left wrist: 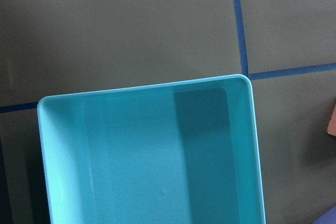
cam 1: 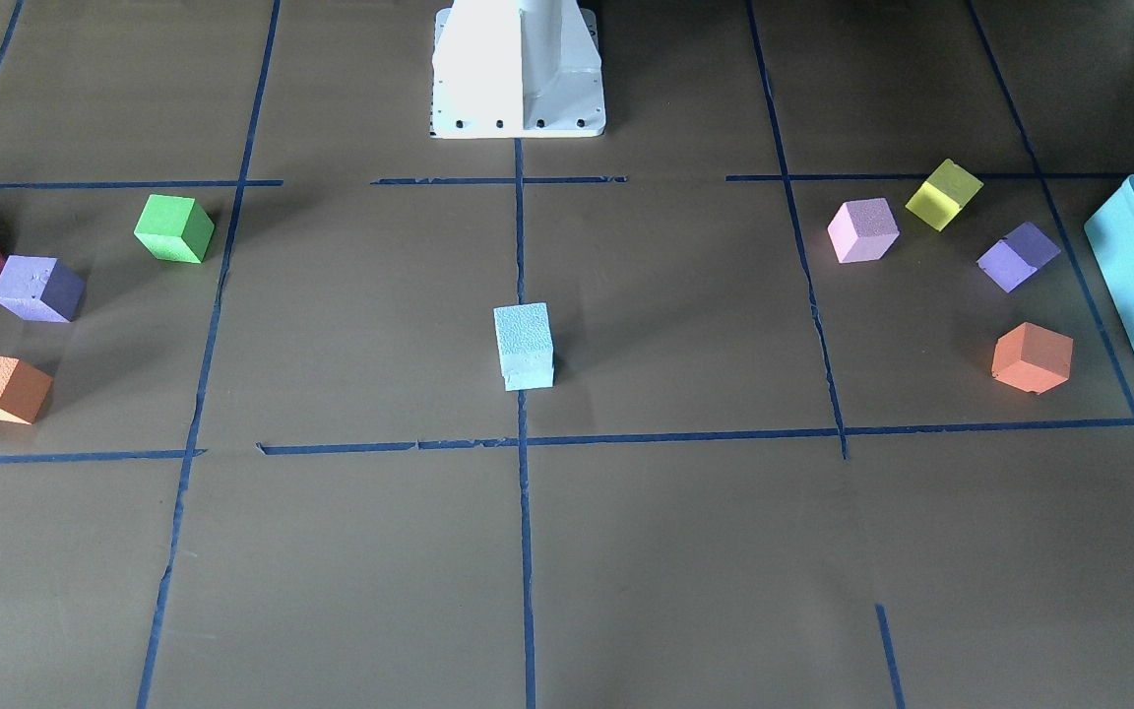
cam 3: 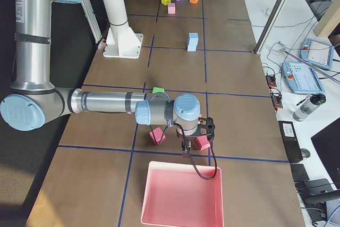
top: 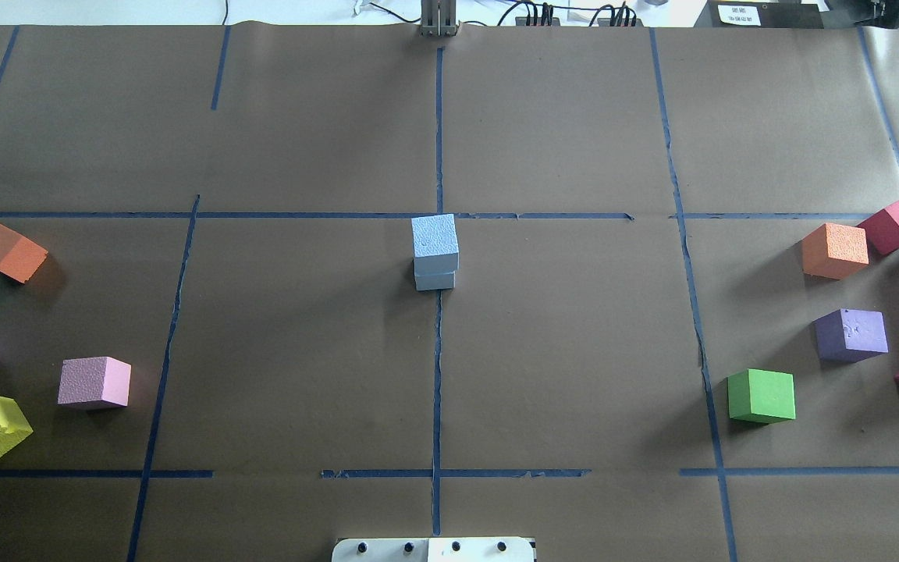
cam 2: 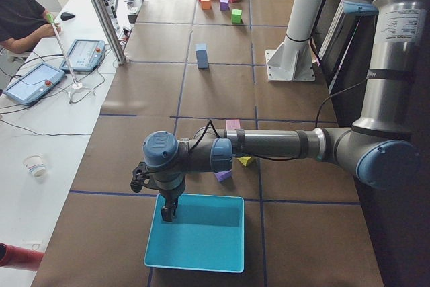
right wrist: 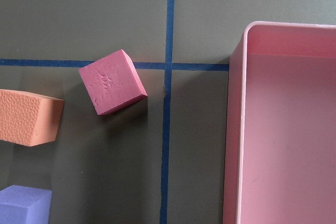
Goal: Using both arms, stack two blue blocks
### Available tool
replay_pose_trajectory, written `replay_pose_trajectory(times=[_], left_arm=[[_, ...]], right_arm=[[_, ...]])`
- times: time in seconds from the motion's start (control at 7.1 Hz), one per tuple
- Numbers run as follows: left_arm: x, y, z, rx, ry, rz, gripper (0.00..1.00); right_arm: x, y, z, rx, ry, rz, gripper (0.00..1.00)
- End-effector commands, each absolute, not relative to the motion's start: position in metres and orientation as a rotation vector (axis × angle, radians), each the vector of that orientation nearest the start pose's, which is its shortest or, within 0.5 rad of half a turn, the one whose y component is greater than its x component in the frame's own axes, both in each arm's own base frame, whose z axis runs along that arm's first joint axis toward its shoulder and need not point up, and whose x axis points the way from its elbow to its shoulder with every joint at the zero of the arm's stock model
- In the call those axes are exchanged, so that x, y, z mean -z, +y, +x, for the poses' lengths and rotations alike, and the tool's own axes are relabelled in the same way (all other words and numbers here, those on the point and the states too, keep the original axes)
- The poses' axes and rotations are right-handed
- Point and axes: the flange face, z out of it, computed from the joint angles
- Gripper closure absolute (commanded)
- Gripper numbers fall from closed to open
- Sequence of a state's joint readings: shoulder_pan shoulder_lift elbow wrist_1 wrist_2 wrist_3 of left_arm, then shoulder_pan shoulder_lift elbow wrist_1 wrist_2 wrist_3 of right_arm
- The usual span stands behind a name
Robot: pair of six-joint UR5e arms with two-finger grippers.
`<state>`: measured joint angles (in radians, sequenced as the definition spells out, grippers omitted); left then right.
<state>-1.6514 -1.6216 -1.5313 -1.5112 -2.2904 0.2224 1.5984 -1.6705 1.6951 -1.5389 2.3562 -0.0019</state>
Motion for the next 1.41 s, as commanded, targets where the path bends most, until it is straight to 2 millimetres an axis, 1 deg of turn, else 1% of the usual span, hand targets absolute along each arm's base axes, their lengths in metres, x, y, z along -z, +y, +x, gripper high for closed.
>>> replay_pose_trajectory(times=[0.0,0.14,0.42,0.56,0.7,0.85,1.27], left_arm=[[-0.668,-0.489,-0.107,-0.115,0.726,0.053,0.00],[-0.665,-0.489,-0.107,-0.116,0.724,0.057,0.00],[-0.666,-0.489,-0.101,-0.126,0.723,0.051,0.00],[-0.667,-0.489,-0.097,-0.134,0.724,0.047,0.00],[-0.668,-0.490,-0.084,-0.158,0.723,0.034,0.00],[-0.670,-0.489,-0.080,-0.164,0.725,0.027,0.00],[-0.670,-0.489,-0.079,-0.165,0.725,0.026,0.00]], right_arm=[[-0.641,-0.451,0.075,-0.003,-0.784,0.064,0.00],[-0.641,-0.451,0.075,-0.004,-0.784,0.062,0.00],[-0.642,-0.451,0.075,-0.003,-0.784,0.061,0.00],[-0.641,-0.451,0.075,-0.003,-0.784,0.064,0.00],[-0.642,-0.451,0.075,-0.002,-0.784,0.063,0.00],[-0.642,-0.451,0.075,-0.002,-0.784,0.063,0.00],[-0.643,-0.450,0.075,-0.005,-0.784,0.059,0.00]])
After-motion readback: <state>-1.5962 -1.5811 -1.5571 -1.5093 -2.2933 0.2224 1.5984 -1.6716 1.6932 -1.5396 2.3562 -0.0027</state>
